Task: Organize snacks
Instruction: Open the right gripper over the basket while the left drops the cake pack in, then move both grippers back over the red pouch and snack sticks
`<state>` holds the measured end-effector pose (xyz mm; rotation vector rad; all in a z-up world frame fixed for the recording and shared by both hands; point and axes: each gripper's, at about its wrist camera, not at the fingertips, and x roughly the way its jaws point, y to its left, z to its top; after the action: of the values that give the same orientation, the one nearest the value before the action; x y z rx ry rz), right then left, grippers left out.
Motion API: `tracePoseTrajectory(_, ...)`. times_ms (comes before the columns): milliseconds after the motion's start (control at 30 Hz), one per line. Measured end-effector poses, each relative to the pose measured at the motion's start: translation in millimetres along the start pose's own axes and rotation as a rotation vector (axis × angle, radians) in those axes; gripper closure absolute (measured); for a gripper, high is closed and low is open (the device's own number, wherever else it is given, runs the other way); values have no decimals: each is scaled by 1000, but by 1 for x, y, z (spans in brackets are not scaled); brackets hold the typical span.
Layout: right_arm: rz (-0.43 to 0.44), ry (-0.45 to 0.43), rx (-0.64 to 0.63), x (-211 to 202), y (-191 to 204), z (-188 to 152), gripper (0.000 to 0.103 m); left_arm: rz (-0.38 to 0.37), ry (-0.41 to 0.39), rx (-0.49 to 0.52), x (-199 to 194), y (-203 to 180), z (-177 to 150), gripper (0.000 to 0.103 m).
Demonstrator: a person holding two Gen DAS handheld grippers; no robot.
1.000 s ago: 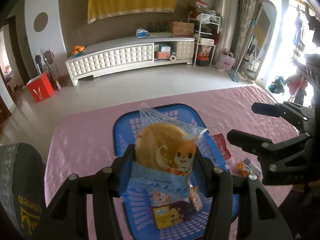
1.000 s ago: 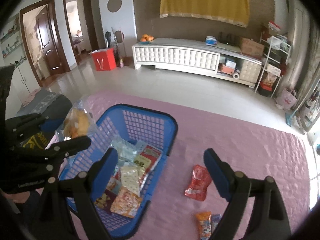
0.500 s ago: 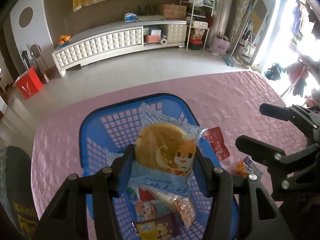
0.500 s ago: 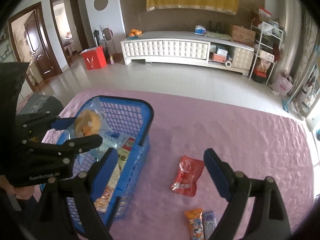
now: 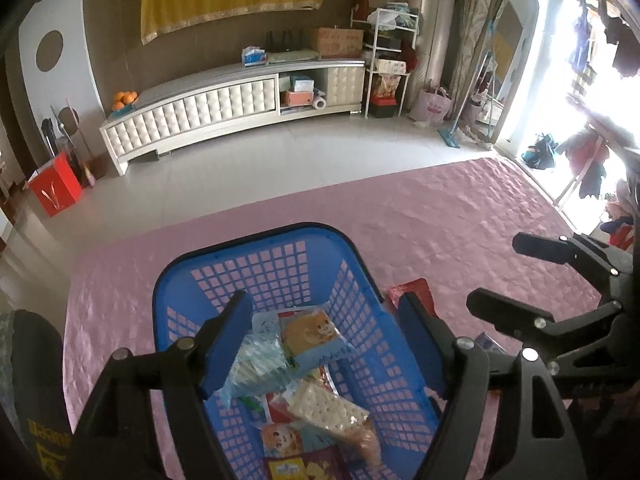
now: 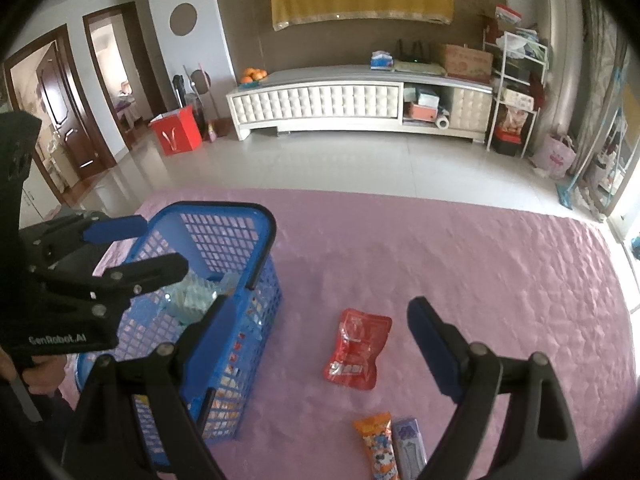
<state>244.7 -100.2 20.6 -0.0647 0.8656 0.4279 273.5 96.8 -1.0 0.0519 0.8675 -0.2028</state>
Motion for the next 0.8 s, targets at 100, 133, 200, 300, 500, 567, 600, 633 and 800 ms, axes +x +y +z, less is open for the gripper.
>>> tracePoseTrajectory(100,-6,-12,-9,-10,1,2,13,7,-12,18,-11,-7,-3,29)
tracePoseTrajectory(133,-8,-16,-8,-13,0,2,13,8,-16,22,-16,-9,-4,29)
tracePoseTrajectory(200,-14,-26,-1,-22,0,3,13,13,-26,26,-24,-11,-5,29)
tracePoseTrajectory(300,-7,-43,4,-38,-2,3,13,14,-48,21,-39,-15,-8,29)
tracePoseTrajectory(500,-1,-68,2,-65,-3,-3,13,-2,-85,15,-65,-35,-10,29)
tracePoseTrajectory(567,0,-74,0,-71,-5,-6,13,-15,-97,31,-72,-45,-12,29)
tracePoseTrajectory(600,-3,-76,-3,-74,-6,-7,13,-22,-102,34,-74,-50,-13,29)
tracePoseTrajectory(633,-9,-78,-6,-77,-8,-9,13,-27,-106,35,-75,-54,-14,29)
tracePoseTrajectory(800,-52,-91,-25,-88,-17,-15,13,-56,-91,36,-70,-77,-17,29)
